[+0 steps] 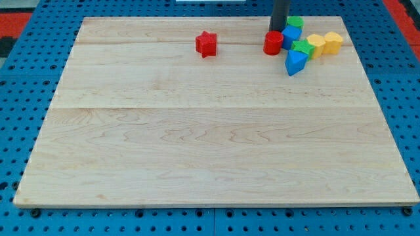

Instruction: Move the red circle blue cube and green circle into the group of blocks

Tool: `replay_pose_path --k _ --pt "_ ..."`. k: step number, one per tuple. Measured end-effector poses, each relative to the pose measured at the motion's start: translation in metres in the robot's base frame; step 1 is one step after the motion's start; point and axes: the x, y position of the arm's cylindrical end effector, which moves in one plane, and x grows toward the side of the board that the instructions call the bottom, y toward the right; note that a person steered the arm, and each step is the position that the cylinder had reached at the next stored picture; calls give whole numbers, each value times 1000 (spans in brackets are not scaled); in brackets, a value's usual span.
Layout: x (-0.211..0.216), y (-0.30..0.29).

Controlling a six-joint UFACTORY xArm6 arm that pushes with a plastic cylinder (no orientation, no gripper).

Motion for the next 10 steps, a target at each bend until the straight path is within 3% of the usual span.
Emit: replay_pose_path --k 2,5,7,10 --pt "2 -22" --pt "4 15" --pt "2 -17" --pt "50 -21"
